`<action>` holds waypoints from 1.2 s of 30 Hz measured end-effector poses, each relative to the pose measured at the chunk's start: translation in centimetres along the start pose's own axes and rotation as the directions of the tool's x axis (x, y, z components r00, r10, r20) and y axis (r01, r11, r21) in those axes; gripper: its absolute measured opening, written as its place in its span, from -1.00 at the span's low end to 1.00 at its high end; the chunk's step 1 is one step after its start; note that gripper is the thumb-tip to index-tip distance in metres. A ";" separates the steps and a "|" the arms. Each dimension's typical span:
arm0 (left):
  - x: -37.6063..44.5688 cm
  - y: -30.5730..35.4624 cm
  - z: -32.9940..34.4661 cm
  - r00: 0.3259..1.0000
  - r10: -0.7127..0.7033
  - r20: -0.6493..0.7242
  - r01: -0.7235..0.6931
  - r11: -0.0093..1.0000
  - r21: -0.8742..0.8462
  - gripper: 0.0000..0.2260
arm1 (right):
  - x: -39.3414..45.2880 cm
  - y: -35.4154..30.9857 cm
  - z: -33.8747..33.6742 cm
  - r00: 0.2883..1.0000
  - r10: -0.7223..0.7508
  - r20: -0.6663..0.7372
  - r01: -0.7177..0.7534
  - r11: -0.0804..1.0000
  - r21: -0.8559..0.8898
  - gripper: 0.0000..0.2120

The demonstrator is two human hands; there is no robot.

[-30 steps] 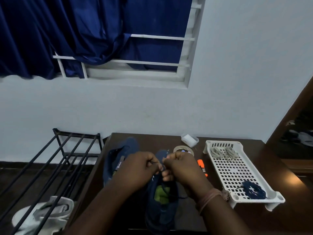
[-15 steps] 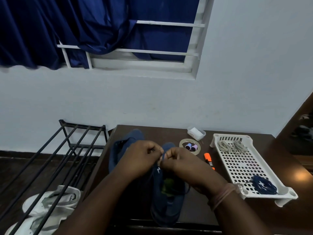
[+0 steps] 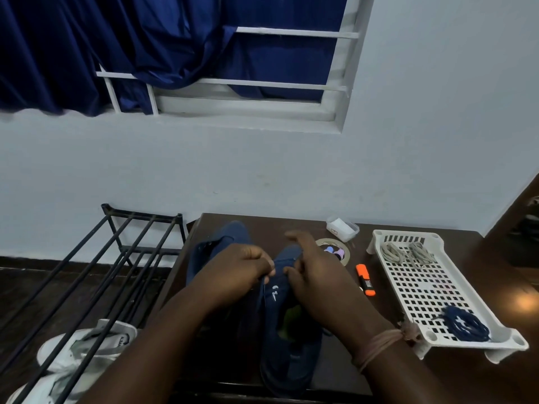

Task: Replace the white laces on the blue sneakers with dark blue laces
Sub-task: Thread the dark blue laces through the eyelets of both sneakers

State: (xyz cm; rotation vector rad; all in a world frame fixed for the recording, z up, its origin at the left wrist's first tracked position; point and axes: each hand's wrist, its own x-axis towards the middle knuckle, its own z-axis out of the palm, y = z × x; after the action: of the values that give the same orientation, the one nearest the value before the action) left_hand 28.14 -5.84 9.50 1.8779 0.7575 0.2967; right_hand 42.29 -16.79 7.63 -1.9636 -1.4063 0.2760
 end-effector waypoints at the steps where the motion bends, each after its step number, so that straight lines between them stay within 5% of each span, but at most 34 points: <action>1: 0.0 0.0 0.0 1.000 0.008 0.010 -0.008 1.000 0.022 -0.76 | 0.1 0.0 0.0 1.000 -0.022 0.016 0.022 1.000 -0.016 -0.60; 4: 0.0 -0.2 0.1 1.000 0.016 -0.004 -0.016 0.999 0.050 -0.73 | 0.0 -0.4 0.0 0.998 -0.067 0.005 0.067 0.997 -0.028 -0.79; 8: 0.1 0.0 0.3 0.994 -0.006 -0.107 0.011 0.999 0.050 -0.75 | 0.0 -0.8 -0.8 0.994 0.060 0.089 -0.067 0.995 0.080 -0.78; 13: 0.2 -0.2 0.7 0.992 -0.043 -0.116 0.050 0.997 0.055 -0.80 | -0.2 -1.3 -0.8 0.962 0.156 0.226 -0.261 0.777 0.573 -0.62; 22: 0.4 -0.4 0.5 0.993 -0.116 0.034 0.116 0.993 0.013 -0.76 | 0.1 -1.0 -0.8 0.991 0.130 -0.005 -0.120 0.924 0.363 -0.95; 26: 0.1 -0.2 0.5 0.992 -0.123 0.033 0.127 0.982 -0.140 -0.79 | 0.3 -1.2 -1.3 0.978 0.202 -0.050 -0.139 0.814 0.564 -0.90; 28: 0.2 -0.3 0.2 0.988 -0.154 -0.018 0.145 0.959 -0.244 -0.80 | 0.6 -1.3 -1.6 0.964 0.267 -0.010 -0.154 0.584 0.797 -0.84; 30: 0.5 -0.5 -0.4 0.970 -0.227 -0.092 0.156 0.862 -0.482 -0.80 | 1.1 -1.4 -2.4 0.963 0.261 0.062 -0.130 0.255 0.958 -0.86; 32: 0.9 -0.4 -1.2 0.950 -0.294 -0.105 0.098 0.601 -0.793 -0.80 | 1.2 -1.3 -3.5 0.957 0.282 0.063 -0.116 0.176 0.977 -0.83; 33: 1.0 -0.4 -1.8 0.948 -0.306 -0.084 0.048 0.401 -0.915 -0.78 | 1.1 -1.0 -4.1 0.954 0.297 0.045 -0.130 0.271 0.954 -0.81; 34: 1.1 -0.4 -2.3 0.952 -0.301 -0.062 -0.003 0.193 -0.981 -0.77 | 0.9 -0.5 -4.5 0.953 0.302 0.002 -0.152 0.475 0.867 -0.79; 36: 1.2 -0.9 -3.2 0.958 -0.280 -0.060 -0.078 -0.056 -0.995 -0.79 | 0.5 0.8 -5.3 0.980 0.182 -0.074 -0.141 0.913 0.382 -0.74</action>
State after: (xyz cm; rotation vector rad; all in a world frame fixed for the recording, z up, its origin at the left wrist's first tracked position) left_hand 27.03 -2.53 9.88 0.2380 0.5133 0.7692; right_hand 45.94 -18.67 11.06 -1.7463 -1.0324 0.4711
